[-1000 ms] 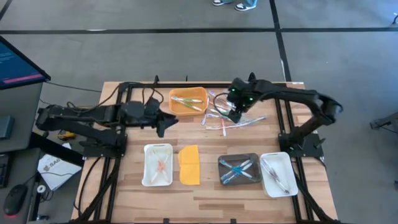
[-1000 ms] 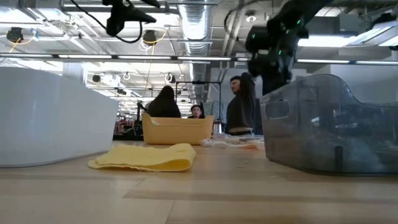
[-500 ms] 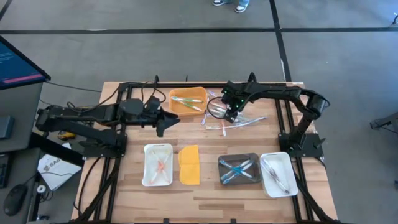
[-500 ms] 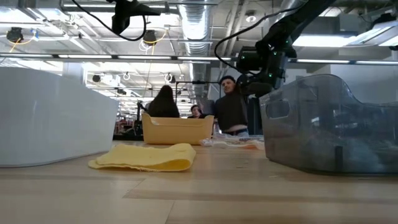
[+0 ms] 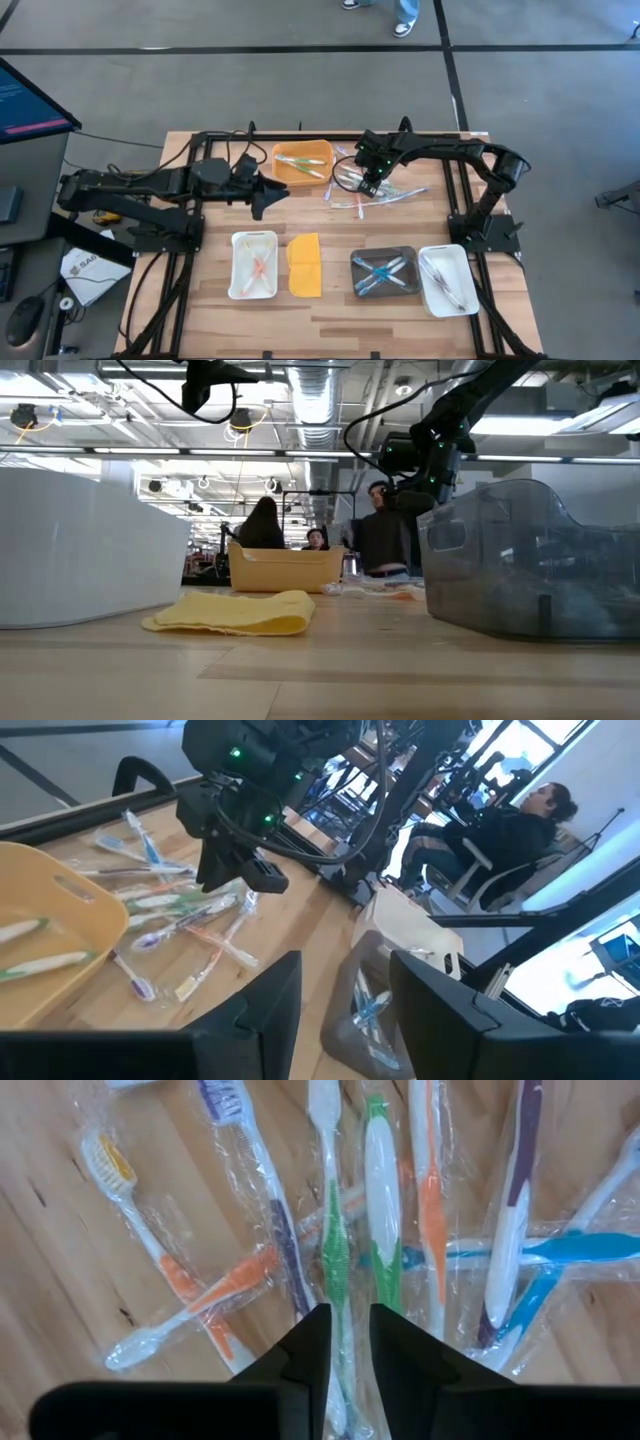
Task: Pick & Place Toothbrushes
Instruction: Put the green toothbrush into the yellow bin
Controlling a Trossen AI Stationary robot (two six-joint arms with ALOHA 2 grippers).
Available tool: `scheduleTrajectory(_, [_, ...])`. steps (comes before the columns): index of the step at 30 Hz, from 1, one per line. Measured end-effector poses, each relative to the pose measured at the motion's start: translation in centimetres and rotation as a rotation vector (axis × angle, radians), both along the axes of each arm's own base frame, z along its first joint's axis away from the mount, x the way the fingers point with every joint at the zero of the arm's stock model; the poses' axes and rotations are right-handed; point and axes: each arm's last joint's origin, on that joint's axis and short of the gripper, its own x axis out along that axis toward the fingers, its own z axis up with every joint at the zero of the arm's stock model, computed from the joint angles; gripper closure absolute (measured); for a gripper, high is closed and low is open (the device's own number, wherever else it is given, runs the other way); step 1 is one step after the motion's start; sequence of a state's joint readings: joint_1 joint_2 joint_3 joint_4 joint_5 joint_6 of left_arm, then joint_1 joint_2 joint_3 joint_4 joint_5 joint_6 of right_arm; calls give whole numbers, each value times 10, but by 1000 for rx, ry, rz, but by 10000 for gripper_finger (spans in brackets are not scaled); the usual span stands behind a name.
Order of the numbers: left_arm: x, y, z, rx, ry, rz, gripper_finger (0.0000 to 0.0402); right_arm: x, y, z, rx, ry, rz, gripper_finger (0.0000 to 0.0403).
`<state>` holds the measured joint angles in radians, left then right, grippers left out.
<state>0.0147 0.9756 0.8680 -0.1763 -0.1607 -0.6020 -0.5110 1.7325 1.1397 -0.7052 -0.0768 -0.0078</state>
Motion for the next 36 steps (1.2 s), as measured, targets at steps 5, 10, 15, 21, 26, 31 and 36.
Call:
scheduleTrajectory(5, [0,1,0,23,3,0,253,0,0,0,-3,-3,3,336])
scheduleTrajectory(10, [0,3,0,28,4,8,253,1,0,0,-8,-5,17,336])
scheduleTrajectory(15, [0,3,0,43,7,3,253,1,0,0,-7,-5,18,336])
scheduleTrajectory(21, [0,3,0,43,8,2,253,0,0,0,-5,-6,11,336])
scheduleTrajectory(26, [0,3,0,42,7,-1,253,1,0,0,-5,-6,11,336])
scheduleTrajectory(31, [0,2,0,40,8,-8,253,1,0,0,-3,-10,5,336])
scheduleTrajectory(36, [0,6,0,41,8,2,253,5,0,-1,0,-38,11,335])
